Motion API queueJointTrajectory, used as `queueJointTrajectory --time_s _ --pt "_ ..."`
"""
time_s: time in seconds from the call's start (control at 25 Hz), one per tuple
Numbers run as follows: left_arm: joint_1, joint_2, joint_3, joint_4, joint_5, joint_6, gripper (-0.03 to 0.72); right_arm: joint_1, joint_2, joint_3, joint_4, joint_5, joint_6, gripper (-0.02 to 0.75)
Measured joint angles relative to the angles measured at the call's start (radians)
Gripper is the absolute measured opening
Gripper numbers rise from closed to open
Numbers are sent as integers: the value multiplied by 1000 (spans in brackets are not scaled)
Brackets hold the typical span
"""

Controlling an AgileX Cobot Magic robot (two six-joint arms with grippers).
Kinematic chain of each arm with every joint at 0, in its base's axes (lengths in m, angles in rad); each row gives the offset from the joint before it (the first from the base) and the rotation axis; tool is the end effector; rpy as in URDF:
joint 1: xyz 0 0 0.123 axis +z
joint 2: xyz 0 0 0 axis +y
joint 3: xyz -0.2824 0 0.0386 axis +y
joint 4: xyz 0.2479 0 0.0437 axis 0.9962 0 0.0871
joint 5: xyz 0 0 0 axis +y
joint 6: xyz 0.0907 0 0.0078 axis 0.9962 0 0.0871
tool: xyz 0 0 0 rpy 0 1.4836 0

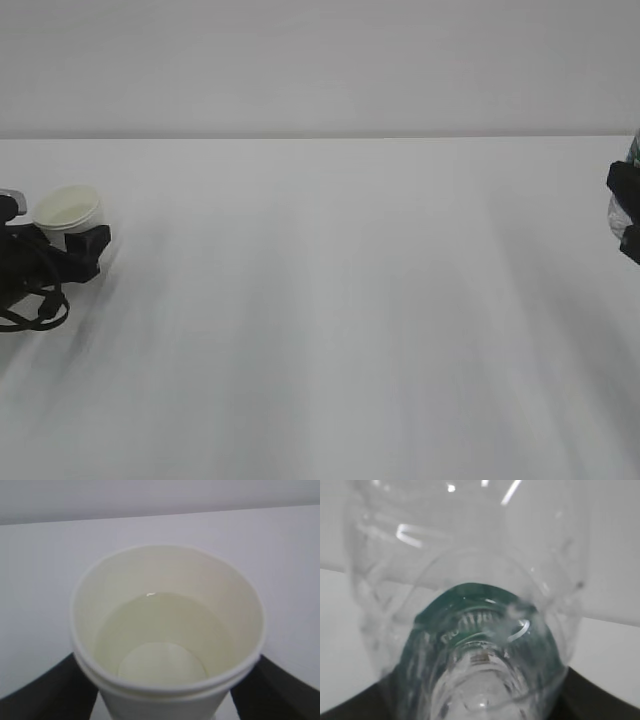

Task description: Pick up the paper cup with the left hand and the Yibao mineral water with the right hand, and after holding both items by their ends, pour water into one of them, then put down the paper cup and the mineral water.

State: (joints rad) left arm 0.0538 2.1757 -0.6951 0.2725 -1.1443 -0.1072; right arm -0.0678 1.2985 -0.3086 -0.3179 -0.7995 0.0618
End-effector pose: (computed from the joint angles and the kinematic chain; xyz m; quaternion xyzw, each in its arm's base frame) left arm 0.3441 -0.0038 0.0673 0.0570 0.7893 -0.0793 0.6062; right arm 0.2226 0.0053 0.2106 -0.1101 0.7420 0.0084 0.6613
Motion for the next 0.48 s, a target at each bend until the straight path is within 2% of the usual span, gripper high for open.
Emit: queueJointTrajectory --time_s 0.48 --pt "0 -24 55 0 0 0 564 0 0 0 0 0 0 389"
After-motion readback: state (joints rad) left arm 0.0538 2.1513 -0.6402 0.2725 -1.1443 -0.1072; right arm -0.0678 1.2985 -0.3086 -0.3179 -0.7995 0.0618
